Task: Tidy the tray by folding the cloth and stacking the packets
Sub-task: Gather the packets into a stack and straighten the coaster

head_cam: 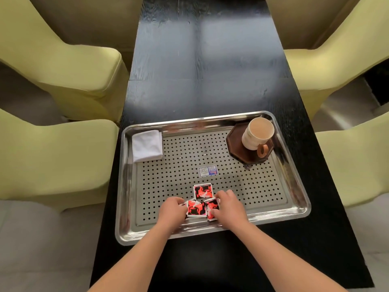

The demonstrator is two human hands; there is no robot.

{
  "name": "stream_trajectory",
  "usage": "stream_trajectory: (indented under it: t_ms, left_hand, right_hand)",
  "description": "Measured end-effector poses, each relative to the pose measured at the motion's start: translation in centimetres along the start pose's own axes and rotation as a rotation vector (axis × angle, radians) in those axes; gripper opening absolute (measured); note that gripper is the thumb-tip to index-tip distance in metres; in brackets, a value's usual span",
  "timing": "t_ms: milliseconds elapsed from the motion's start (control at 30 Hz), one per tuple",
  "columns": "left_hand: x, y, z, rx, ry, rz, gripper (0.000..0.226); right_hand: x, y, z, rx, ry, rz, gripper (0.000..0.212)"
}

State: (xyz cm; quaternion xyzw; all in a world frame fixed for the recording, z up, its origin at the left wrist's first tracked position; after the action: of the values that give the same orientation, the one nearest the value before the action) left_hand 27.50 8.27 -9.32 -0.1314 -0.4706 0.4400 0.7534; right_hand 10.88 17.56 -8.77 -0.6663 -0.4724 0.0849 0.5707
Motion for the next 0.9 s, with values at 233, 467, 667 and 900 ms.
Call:
stream_trajectory:
  t_ms: [233, 467, 667, 900]
  left_hand:
    - [0.1, 1.0, 1.6, -0.394, 0.392, -0.021, 0.062]
    - [0.4, 1.8, 2.7, -0.713, 0.550, 0.046, 0.037]
    - [0.2, 0.9, 0.4, -0.429, 0.309, 0.141, 0.032]
    - [-0.6, 0.7, 0.6, -0.276, 0.112, 0.119, 0.032]
  right_hand:
    - [-0.1, 0.0, 0.2, -0.019, -0.034, -0.027, 0.056]
    - [0.1, 0.1, 0.4, -0.006, -0.050, -0.009, 0.055]
    - [0.1, 0.2, 0.6, -0.024, -0.056, -0.004, 0.052]
    - [0.0, 0.2, 1.1, -0.113, -0.027, -0.019, 0.050]
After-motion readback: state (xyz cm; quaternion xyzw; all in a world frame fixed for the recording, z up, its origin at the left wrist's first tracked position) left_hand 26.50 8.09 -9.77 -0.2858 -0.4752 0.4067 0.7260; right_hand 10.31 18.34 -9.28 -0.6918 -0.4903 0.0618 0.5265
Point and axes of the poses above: each hand's wrist, its own x-axis away from the middle knuckle, its own y-axis out of the palm, z = x × y, the point moved 4 cm from there along -x, towards the middle knuckle, and after that the axes turned 9 degrees about z, right-handed, at the moved point
